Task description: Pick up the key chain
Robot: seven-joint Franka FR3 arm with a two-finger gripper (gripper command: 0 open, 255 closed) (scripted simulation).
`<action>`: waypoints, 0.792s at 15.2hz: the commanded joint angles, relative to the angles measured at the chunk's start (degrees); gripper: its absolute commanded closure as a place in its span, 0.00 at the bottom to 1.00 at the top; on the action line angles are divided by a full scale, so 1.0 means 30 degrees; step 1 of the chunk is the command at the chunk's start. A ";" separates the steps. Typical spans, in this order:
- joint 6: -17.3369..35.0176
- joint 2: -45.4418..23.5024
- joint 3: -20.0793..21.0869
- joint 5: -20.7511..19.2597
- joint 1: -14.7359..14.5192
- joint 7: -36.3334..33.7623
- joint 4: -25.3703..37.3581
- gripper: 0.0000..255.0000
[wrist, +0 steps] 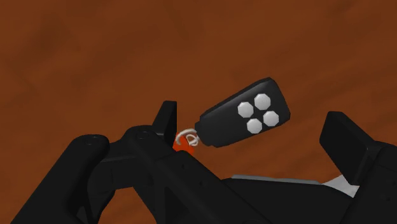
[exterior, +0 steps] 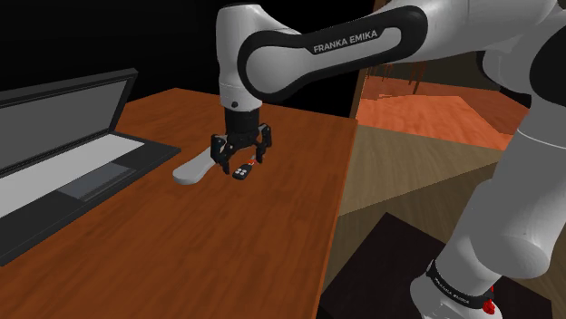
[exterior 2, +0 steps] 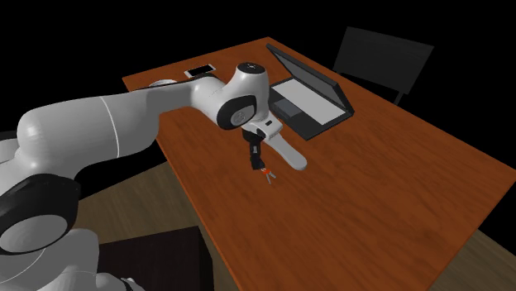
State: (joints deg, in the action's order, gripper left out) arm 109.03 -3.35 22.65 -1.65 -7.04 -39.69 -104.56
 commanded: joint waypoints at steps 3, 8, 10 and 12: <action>0.0388 -0.0030 -0.0013 -0.0017 0.0013 0.0010 -0.0352 1.00; 0.0400 -0.0040 -0.0010 -0.0021 0.0009 0.0002 -0.0355 1.00; 0.0400 -0.0040 -0.0010 -0.0021 0.0009 0.0002 -0.0355 1.00; 0.0387 -0.0037 -0.0003 -0.0020 0.0002 -0.0013 -0.0345 1.00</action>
State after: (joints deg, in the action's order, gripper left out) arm 110.21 -3.46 22.63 -1.71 -7.03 -39.71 -105.61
